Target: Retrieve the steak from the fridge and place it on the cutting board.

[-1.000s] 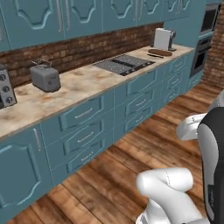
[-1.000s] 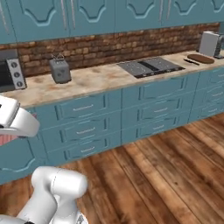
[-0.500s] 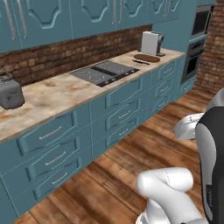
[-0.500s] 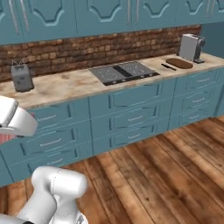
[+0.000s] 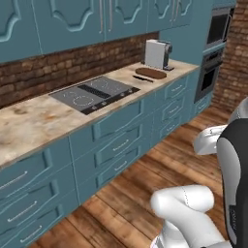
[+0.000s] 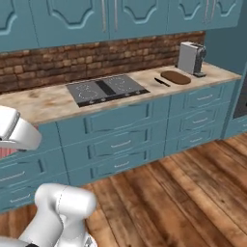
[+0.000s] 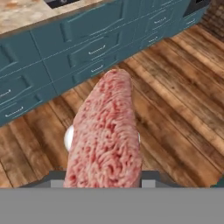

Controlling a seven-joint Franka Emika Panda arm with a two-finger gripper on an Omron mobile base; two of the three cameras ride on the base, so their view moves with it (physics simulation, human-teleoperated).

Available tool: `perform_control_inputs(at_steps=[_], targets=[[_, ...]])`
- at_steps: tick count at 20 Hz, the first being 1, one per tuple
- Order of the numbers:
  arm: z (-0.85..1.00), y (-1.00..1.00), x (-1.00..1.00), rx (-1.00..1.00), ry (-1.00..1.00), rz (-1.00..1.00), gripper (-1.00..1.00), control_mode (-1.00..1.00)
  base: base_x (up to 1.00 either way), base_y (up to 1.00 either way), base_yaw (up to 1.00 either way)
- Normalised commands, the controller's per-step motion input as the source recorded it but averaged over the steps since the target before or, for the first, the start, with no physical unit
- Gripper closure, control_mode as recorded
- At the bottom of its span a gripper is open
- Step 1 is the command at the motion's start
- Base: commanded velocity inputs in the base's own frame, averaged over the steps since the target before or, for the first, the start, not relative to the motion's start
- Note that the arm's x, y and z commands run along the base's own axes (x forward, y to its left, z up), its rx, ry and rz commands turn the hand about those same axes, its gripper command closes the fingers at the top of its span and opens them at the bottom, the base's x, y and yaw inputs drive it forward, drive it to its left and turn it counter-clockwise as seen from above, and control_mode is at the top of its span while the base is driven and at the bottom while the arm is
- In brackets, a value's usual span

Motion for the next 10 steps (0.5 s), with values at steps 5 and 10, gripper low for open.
perform_control_inputs(at_steps=[5, 10], targets=[[0.0, 0.0, 0.0, 0.0, 0.0, 0.0, 1.0, 1.0, 1.0, -0.56, 0.01], [0.0, 0.0, 0.0, 0.0, 0.0, 0.0, 1.0, 1.0, 1.0, -0.56, 0.05]])
